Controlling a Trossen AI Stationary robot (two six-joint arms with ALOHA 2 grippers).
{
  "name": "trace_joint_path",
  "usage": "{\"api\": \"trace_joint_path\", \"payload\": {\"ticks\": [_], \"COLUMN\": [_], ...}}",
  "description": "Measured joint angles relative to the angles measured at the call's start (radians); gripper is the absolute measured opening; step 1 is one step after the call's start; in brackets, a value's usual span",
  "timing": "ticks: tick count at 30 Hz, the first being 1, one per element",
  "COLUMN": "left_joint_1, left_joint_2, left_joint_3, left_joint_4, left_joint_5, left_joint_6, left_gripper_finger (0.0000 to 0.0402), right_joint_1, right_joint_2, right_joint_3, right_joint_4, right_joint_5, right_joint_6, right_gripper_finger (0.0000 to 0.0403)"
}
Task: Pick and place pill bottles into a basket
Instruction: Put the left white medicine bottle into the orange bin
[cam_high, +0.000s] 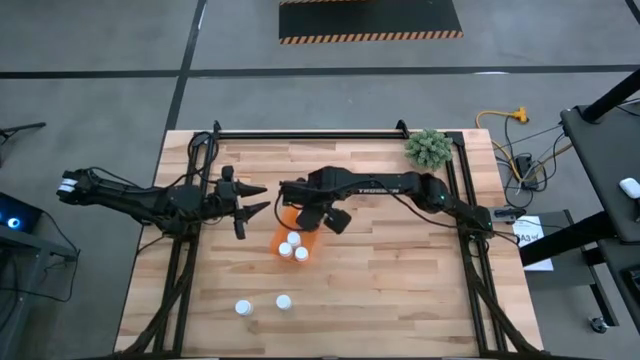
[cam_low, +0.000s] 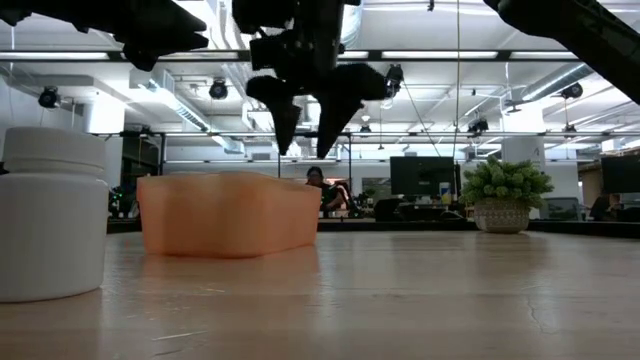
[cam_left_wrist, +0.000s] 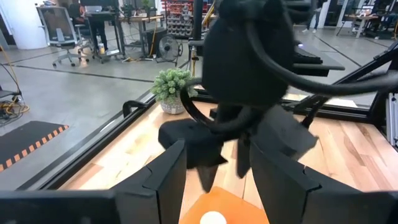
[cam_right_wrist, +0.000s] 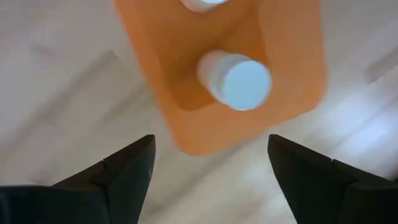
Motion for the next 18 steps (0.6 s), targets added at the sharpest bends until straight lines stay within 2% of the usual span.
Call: {"api": "trace_joint_path", "payload": {"ticks": [6, 12, 18], "left_joint_1": [0.0, -0.001, -0.001], "left_joint_2": [0.003, 0.003, 0.005], "left_joint_3": [0.0, -0.002, -0.003], "left_joint_4": [0.0, -0.002, -0.005], "left_joint_5": [0.0, 0.029, 0.122], "left_joint_6": [0.008, -0.017, -0.059], "left_gripper_finger": [0.016, 0.016, 0.016], "right_joint_1": [-0.009, -0.024, -0.024], "right_joint_2": [-0.01, -0.027, -0.029], "right_joint_3": [0.0, -0.001, 0.003], "right_joint_4": [-0.036, -0.03, -0.023], "right_joint_5": [-0.1, -0.289, -0.296], "right_joint_6": [0.166, 0.21, 0.262], "right_gripper_finger": [0.0297, 0.0297, 0.0297]}}
